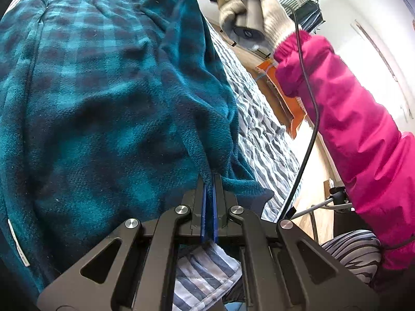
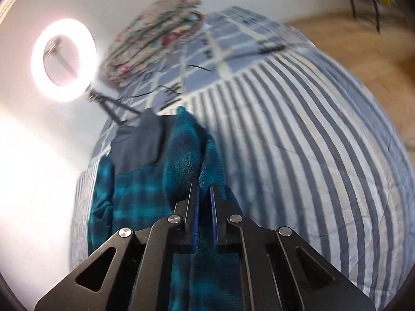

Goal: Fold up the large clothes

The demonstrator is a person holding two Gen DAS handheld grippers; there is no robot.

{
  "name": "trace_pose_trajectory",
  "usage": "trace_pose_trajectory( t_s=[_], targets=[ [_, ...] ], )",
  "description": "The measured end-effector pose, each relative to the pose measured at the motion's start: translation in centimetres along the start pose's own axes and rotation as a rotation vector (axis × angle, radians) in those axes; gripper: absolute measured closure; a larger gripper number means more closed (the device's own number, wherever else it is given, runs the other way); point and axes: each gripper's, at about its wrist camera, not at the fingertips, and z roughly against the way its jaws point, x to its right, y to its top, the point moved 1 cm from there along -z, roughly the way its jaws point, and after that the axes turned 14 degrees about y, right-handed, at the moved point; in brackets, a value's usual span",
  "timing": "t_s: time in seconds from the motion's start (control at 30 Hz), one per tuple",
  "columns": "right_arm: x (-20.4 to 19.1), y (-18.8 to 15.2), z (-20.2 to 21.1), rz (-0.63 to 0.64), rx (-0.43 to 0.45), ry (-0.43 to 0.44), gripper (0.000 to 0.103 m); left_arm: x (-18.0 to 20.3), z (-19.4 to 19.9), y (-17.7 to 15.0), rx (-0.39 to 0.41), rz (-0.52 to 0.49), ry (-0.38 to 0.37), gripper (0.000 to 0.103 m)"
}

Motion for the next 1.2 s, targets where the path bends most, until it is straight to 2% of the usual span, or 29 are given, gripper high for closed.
trace_pose_trajectory(
  t_s=[0.13, 0.33, 0.43, 0.6, 0.7, 0.77, 0.83, 0.87, 0.93, 1.03, 1.1, 1.2],
  targets=[
    [-5.2, -0.4, -1.7, 0.159, -0.015, -0.035, 0.097, 0.6, 0.2, -0.1, 0.004, -0.020, -0.007, 0.102],
    [-8.6, -1.1, -6.9, 0.304, -0.079, -0.070, 0.098, 0.5, 0.1, 0.0, 0.004, -0.030, 0.003, 0.102],
    [-8.4, -1.6, -9.8, 0.368, -0.115, -0.140, 0.099, 0.1, 0.0, 0.0, 0.002, -0.020, 0.005, 0.102],
    [-5.7, -2.0, -13.8, 0.359, -0.151, -0.197, 0.100, 0.0, -0.1, -0.3, -0.005, -0.022, 0.012, 0.102],
    [-4.3, -2.6, -15.3, 0.329, -0.221, -0.149, 0.100, -0.2, -0.1, -0.4, -0.007, -0.017, 0.016, 0.102],
    [-4.9, -2.4, -14.0, 0.336, -0.194, -0.122, 0.100, -0.4, 0.0, -0.3, -0.005, -0.011, 0.015, 0.102],
    [-5.3, -1.3, -10.8, 0.291, -0.129, -0.017, 0.099, -0.9, 0.3, -0.2, -0.003, -0.002, 0.008, 0.102],
    [-5.5, -0.9, -9.5, 0.281, -0.102, 0.007, 0.099, -1.0, 0.5, -0.2, -0.003, 0.002, 0.004, 0.102],
    [-5.8, -0.4, -6.2, 0.286, -0.061, 0.016, 0.099, -1.4, 0.9, 0.1, 0.007, 0.006, 0.007, 0.102],
    [-6.2, -1.7, -4.4, 0.330, -0.121, 0.001, 0.099, -1.6, 1.5, 0.1, 0.019, 0.003, 0.016, 0.102],
    [-5.8, -3.0, -5.4, 0.347, -0.202, -0.030, 0.099, -2.0, 1.9, 0.1, 0.021, 0.007, 0.020, 0.102],
    [-3.5, -4.4, -8.0, 0.327, -0.262, -0.094, 0.099, -2.1, 2.5, -0.5, 0.021, 0.002, 0.039, 0.102]
  ],
)
